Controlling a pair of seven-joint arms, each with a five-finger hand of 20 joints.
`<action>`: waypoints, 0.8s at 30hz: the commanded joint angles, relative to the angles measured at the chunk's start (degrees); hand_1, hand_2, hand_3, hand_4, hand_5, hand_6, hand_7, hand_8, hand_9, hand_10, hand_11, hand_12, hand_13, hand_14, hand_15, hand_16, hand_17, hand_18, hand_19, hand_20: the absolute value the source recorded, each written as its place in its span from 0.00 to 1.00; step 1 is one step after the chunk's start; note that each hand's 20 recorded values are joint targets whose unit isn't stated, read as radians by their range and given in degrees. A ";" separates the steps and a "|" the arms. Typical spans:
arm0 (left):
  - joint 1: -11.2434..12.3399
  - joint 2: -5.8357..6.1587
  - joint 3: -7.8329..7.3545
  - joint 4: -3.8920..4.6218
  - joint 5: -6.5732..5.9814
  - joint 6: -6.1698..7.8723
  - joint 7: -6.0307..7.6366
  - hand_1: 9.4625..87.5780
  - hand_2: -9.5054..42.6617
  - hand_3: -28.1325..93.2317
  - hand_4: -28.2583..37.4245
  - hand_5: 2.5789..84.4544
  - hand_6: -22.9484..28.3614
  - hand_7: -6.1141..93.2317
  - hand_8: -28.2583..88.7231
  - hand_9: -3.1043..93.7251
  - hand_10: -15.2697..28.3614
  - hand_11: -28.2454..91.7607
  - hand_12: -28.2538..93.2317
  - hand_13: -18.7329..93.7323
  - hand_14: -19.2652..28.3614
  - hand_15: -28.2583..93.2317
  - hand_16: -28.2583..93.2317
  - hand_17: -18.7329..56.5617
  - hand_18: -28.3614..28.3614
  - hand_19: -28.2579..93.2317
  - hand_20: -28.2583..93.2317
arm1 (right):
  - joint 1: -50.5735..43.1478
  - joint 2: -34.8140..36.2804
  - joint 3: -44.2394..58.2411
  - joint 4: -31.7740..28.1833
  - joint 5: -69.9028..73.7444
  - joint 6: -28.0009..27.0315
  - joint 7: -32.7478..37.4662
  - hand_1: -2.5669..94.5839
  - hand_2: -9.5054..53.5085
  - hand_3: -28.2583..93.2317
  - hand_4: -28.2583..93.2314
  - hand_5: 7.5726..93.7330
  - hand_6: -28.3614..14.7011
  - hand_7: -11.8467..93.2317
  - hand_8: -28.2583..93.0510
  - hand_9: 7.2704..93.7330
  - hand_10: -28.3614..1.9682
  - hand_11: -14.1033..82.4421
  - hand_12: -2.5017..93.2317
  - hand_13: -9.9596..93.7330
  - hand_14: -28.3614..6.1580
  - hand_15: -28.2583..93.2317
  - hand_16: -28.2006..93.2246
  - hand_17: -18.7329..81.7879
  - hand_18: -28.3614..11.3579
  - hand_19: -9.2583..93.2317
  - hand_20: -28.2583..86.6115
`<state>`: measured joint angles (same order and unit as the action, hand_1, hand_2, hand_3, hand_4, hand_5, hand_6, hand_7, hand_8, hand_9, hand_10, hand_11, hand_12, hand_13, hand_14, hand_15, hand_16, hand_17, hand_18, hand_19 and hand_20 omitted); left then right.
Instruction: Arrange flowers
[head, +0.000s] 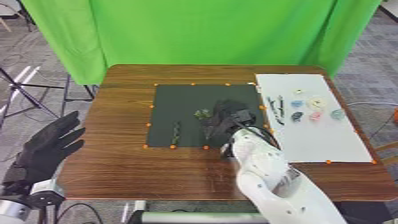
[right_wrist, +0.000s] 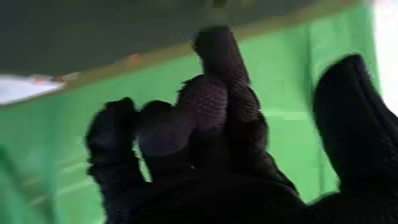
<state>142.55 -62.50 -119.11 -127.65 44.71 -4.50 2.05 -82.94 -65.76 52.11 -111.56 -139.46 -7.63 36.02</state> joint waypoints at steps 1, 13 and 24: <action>0.66 -0.07 -0.22 -0.06 -0.14 -0.24 -0.03 0.19 0.04 0.81 0.03 0.28 0.48 0.25 0.16 0.23 0.56 0.34 0.39 0.30 0.65 0.39 0.29 0.11 0.80 0.51 0.32 | -1.95 2.65 1.30 -0.32 2.44 -2.09 -3.82 0.18 0.24 0.90 0.06 0.60 0.57 0.53 0.12 0.57 0.38 0.78 0.56 0.57 0.29 0.93 0.54 0.34 0.10 0.84 0.76; 0.40 0.16 -0.13 0.11 -0.15 -0.43 -0.34 0.19 0.04 0.81 0.03 0.28 0.48 0.25 0.16 0.23 0.56 0.34 0.39 0.30 0.65 0.39 0.29 0.11 0.80 0.51 0.32 | -3.65 1.33 1.38 3.02 4.60 -1.45 -8.31 0.15 0.27 0.89 0.05 0.58 0.54 0.50 0.13 0.51 0.32 0.77 0.55 0.52 0.27 0.93 0.52 0.30 0.11 0.81 0.77; 0.15 0.19 -0.21 0.31 -0.21 -0.62 -0.62 0.19 0.04 0.81 0.03 0.28 0.48 0.25 0.16 0.23 0.56 0.34 0.39 0.30 0.65 0.39 0.29 0.11 0.80 0.51 0.32 | -4.33 0.97 1.22 3.04 4.11 -0.38 -10.59 0.14 0.28 0.89 0.05 0.59 0.54 0.51 0.13 0.52 0.34 0.78 0.55 0.53 0.28 0.94 0.52 0.31 0.11 0.81 0.77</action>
<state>142.49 -62.36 -119.10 -127.55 44.67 -4.54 1.90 -86.36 -63.98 53.14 -108.16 -135.00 -5.94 27.05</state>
